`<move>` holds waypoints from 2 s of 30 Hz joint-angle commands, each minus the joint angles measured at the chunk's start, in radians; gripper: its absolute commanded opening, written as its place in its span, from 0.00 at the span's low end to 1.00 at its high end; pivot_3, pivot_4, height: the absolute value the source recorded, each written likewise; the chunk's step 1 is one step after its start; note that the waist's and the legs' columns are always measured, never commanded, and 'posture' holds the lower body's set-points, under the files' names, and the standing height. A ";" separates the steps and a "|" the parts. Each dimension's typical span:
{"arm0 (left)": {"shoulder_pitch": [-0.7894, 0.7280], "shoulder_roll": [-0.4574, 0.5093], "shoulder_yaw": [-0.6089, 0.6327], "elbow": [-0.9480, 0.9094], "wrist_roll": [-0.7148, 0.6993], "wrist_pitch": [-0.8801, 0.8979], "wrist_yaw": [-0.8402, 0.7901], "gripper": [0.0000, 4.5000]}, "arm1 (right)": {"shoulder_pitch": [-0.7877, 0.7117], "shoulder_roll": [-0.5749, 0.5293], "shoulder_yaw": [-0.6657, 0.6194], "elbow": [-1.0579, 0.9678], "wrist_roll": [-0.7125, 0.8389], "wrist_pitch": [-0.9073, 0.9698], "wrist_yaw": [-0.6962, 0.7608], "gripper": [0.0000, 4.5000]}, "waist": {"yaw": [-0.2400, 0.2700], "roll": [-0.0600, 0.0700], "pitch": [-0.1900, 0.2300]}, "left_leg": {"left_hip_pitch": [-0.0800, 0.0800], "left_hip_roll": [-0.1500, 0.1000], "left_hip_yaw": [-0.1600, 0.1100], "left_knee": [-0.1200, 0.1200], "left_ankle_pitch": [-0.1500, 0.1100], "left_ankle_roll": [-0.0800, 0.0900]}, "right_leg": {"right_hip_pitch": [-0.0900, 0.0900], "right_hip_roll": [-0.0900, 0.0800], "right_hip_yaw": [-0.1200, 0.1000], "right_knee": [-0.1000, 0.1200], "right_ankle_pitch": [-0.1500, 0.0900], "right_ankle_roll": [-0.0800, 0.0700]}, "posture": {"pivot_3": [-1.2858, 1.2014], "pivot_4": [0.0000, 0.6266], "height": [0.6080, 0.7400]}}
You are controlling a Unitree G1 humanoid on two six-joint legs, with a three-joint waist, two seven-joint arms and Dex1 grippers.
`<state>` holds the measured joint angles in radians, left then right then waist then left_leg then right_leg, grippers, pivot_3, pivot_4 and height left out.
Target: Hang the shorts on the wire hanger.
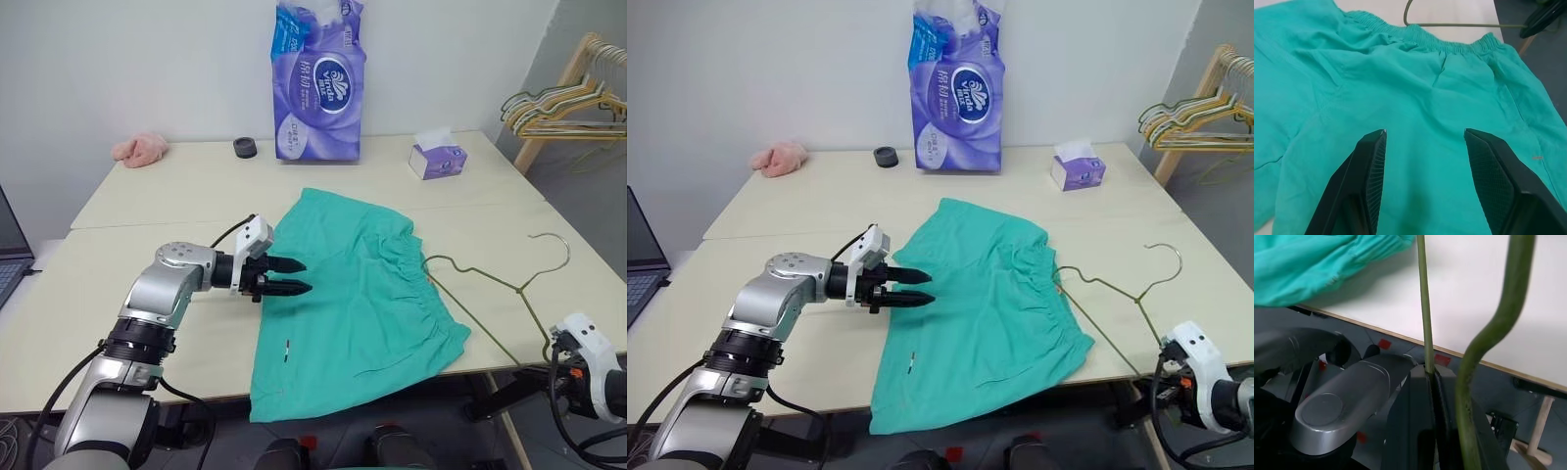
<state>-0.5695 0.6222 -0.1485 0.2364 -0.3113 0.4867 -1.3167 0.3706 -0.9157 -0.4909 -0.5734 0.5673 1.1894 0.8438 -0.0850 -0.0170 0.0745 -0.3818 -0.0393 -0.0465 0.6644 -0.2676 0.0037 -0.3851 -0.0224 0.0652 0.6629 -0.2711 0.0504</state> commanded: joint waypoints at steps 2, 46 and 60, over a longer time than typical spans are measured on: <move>-0.027 -0.008 0.007 0.010 0.006 -0.034 0.009 0.59 | -0.031 -0.016 0.048 -0.112 0.034 0.009 -0.026 0.00 | -0.001 0.000 0.000 | 0.000 0.000 0.000 0.000 0.000 0.000 | 0.000 0.000 0.000 0.000 0.000 0.000 | 0.45 0.10 1.00; -0.008 -0.022 0.023 0.005 0.000 -0.057 0.025 0.59 | -0.321 0.003 0.239 0.290 0.031 -0.021 -0.082 0.00 | -0.001 0.000 0.000 | 0.000 0.000 0.000 0.000 0.000 0.000 | 0.000 0.000 0.000 0.000 0.000 0.000 | 0.46 0.09 1.00; -0.013 -0.020 0.022 0.012 0.007 -0.066 0.040 0.59 | -0.490 0.018 0.373 0.386 0.040 0.011 -0.061 0.00 | -0.001 0.000 0.000 | 0.000 0.000 0.000 0.000 0.000 0.000 | 0.000 0.000 0.000 0.000 0.000 -0.001 | 0.46 0.09 1.00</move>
<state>-0.5594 0.5956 -0.1475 0.2741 -0.2947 0.4314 -1.2770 -0.0811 -0.8987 -0.1204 -0.2051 0.6083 1.1954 0.7836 -0.0862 -0.0175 0.0745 -0.3820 -0.0392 -0.0468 0.6644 -0.2676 0.0037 -0.3854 -0.0226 0.0652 0.6628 -0.2703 0.0492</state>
